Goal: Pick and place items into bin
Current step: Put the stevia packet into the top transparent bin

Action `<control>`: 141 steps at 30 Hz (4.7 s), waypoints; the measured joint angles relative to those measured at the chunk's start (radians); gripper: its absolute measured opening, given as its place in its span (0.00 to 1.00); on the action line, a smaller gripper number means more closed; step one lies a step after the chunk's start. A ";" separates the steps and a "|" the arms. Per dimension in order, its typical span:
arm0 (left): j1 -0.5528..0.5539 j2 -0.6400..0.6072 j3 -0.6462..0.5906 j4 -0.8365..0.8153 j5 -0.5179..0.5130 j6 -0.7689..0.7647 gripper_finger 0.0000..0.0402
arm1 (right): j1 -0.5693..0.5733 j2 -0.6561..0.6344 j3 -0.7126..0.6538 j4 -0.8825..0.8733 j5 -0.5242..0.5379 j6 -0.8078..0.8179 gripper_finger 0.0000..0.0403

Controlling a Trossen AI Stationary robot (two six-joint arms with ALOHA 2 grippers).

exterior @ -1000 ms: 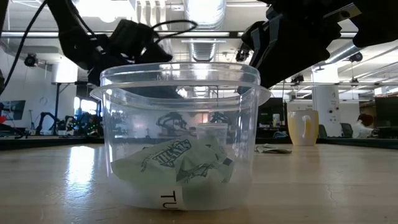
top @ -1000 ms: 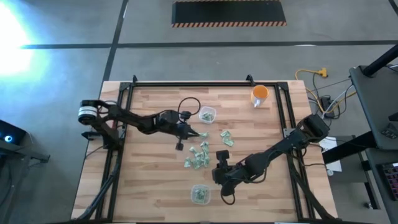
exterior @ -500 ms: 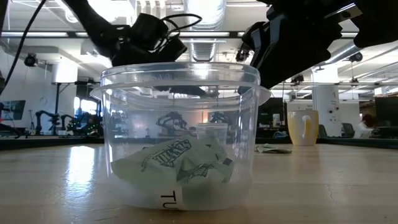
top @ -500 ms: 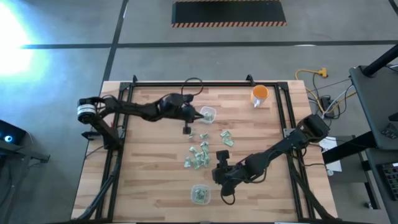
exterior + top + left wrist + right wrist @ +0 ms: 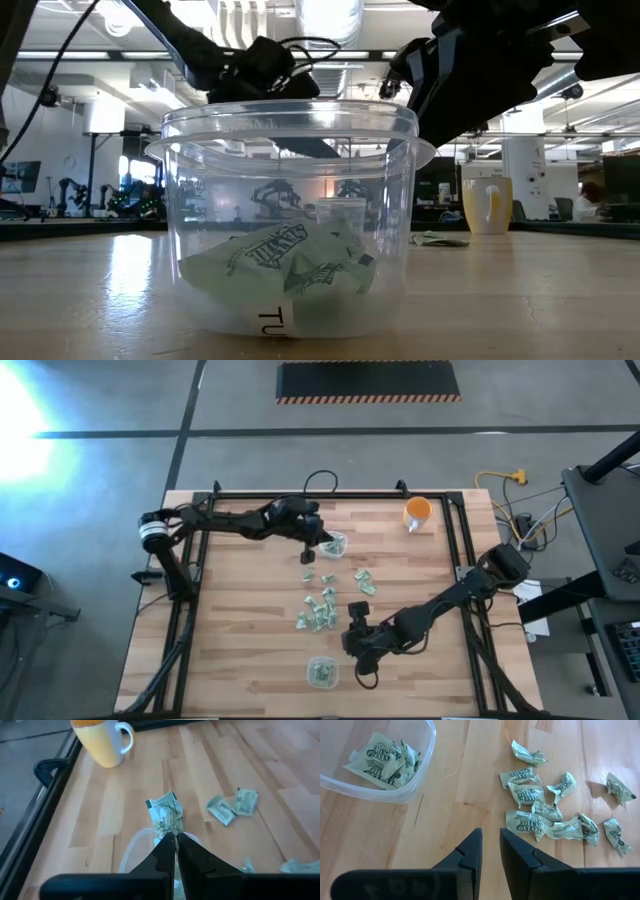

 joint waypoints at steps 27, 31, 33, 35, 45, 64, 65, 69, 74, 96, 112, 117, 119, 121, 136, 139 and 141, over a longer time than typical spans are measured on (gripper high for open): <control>0.018 0.079 0.027 -0.029 -0.001 -0.050 0.27 | 0.000 0.000 0.000 -0.008 0.000 0.004 0.14; 0.018 0.053 0.026 -0.076 -0.001 -0.048 0.32 | -0.002 0.000 -0.002 -0.087 0.033 0.060 0.14; 0.018 0.023 0.025 -0.120 -0.001 -0.043 0.33 | -0.003 0.000 -0.007 -0.139 0.082 0.096 0.14; 0.018 -0.009 0.023 -0.173 0.000 -0.023 0.33 | -0.003 0.000 -0.015 -0.169 0.124 0.126 0.14; 0.009 -0.203 -0.078 -0.431 0.036 0.062 0.33 | -0.012 0.000 -0.046 -0.178 0.158 0.157 0.14; 0.003 -0.256 -0.459 0.082 0.154 -0.100 0.34 | -0.027 0.000 -0.049 -0.126 0.158 0.094 0.14; 0.003 -0.256 -0.466 0.091 0.154 -0.101 0.34 | -0.027 0.000 -0.049 -0.126 0.158 0.086 0.14; -0.014 -0.246 -0.472 0.107 0.154 -0.098 0.35 | -0.029 0.000 -0.049 -0.125 0.158 0.065 0.14; -0.044 -0.191 -0.467 0.137 0.103 -0.092 0.44 | -0.038 0.000 -0.049 -0.122 0.158 0.050 0.14; -0.073 -0.035 -0.430 0.187 0.053 -0.125 0.57 | -0.040 0.000 -0.050 -0.120 0.156 0.041 0.14; -0.079 0.024 -0.420 0.235 0.058 -0.118 0.47 | -0.040 0.000 -0.050 -0.120 0.153 0.041 0.14; -0.080 0.016 -0.420 0.229 0.055 -0.118 0.33 | -0.040 0.000 -0.050 -0.120 0.150 0.041 0.14; -0.080 0.015 -0.420 0.228 0.057 -0.118 0.28 | -0.040 0.000 -0.050 -0.120 0.150 0.041 0.14; -0.080 0.015 -0.420 0.227 0.058 -0.105 0.23 | -0.040 0.000 -0.050 -0.120 0.150 0.041 0.14; -0.081 -0.018 -0.423 0.231 0.065 -0.075 0.01 | -0.040 0.000 -0.050 -0.120 0.150 0.041 0.14; -0.081 -0.063 -0.417 0.236 0.049 -0.075 0.01 | -0.040 0.000 -0.050 -0.120 0.150 0.041 0.14; -0.081 -0.092 -0.413 0.236 0.030 -0.074 0.01 | -0.040 0.000 -0.050 -0.120 0.151 0.041 0.14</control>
